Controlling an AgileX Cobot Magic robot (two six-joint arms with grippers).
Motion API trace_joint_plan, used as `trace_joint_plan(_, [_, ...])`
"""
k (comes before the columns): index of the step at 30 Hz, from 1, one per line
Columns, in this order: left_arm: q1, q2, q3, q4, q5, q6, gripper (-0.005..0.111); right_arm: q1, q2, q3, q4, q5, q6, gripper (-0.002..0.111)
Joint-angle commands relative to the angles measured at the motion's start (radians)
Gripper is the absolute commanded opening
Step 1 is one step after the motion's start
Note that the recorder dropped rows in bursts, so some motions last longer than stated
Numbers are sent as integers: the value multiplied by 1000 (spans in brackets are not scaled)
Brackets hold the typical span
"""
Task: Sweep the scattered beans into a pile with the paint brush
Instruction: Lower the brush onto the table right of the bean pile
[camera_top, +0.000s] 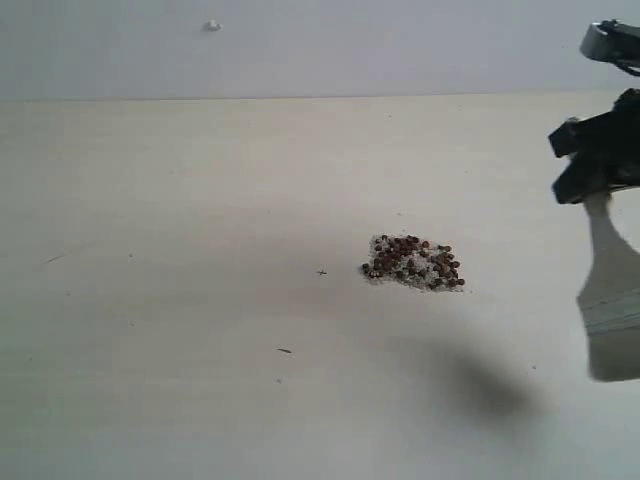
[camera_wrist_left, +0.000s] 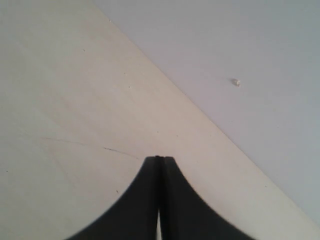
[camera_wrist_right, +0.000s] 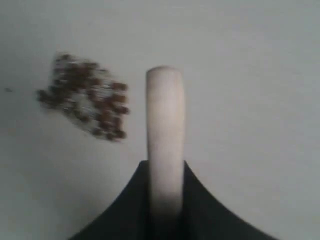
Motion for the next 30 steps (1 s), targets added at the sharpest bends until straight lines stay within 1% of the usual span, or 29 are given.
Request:
trace_joint_plan(1, [-2,-7,2,-5,-1,8,0,-3,89,23,332,0,-270,0])
trace_joint_plan(3, [-2,-7,2,-5,-1,8,0,-3,129,38,431,11,-360,0])
trace_joint_plan(6, [-2,-7,2,-5,-1,8,0,-3,187,54,546,11,-442,0])
trace_joint_plan(11, [-2,-7,2,-5,-1,8,0,-3,282,62,657,0,-488,0])
trace_joint_plan(13, [-2,-7,2,-5,-1,8,0,-3,306,60,655,-22,-492,0])
trace_joint_plan(16, [-2,-7,2,-5,-1,8,0,-21,306,29,640,-10,-496,0])
trace_joint_plan(19, [-2,-7,2,-5,-1,8,0,-61,297,-17,557,15,-410,0])
trace_joint_plan(21, [-2,-7,2,-5,-1,8,0,-81,297,-21,525,-4,-410,0])
trace_joint_plan(25, [-2,-7,2,-5,-1,8,0,-101,303,-21,520,-70,-410,0])
trace_joint_plan(30, [-2,-7,2,-5,-1,8,0,-101,356,-21,533,-81,-410,0])
